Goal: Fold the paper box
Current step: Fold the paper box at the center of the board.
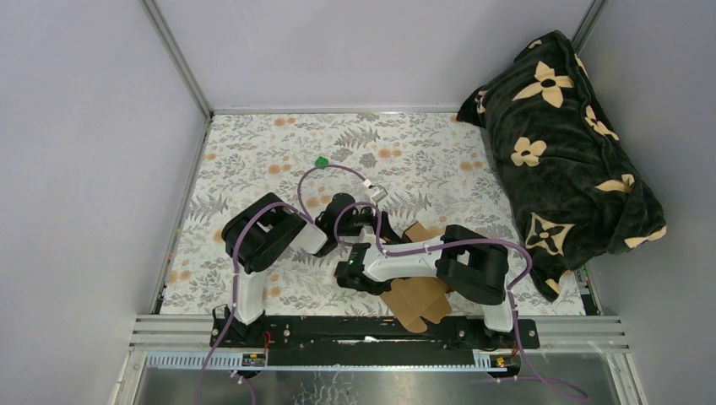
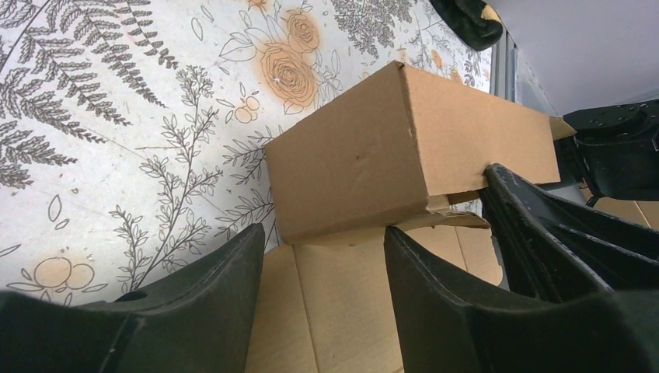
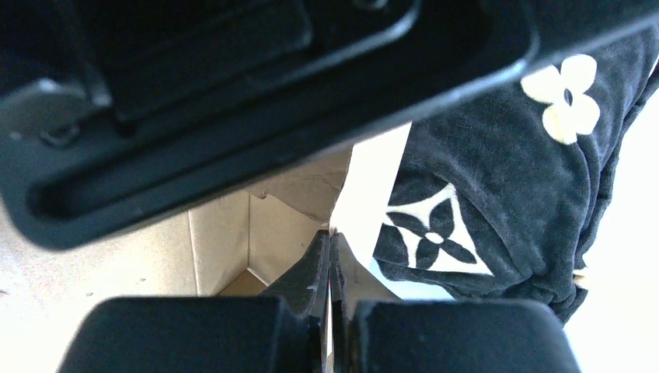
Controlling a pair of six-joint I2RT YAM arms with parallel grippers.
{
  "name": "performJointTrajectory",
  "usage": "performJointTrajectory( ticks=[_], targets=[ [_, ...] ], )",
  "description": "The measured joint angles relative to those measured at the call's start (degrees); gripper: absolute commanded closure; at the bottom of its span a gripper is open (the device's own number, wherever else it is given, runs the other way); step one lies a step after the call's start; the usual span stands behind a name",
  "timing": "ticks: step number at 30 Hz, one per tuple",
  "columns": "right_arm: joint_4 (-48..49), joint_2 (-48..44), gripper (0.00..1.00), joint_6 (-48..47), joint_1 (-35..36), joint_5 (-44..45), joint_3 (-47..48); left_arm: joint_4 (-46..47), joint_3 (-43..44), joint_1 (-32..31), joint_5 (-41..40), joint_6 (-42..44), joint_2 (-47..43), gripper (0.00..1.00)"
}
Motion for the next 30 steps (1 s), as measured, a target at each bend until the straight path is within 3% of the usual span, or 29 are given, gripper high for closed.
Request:
performJointTrajectory(
  ticks=[22,30],
  targets=[
    [1.2,-0.8,1.00,-4.2,0.1,-1.4,-2.7,3.3,2.5,-4.4,-6.5,1.6,4.1,0.41],
    [2.7,-1.6,1.00,-5.6,0.2,-1.5,-3.8,6.0,1.7,-5.3,-12.0,1.1,4.3,0.61]
  ],
)
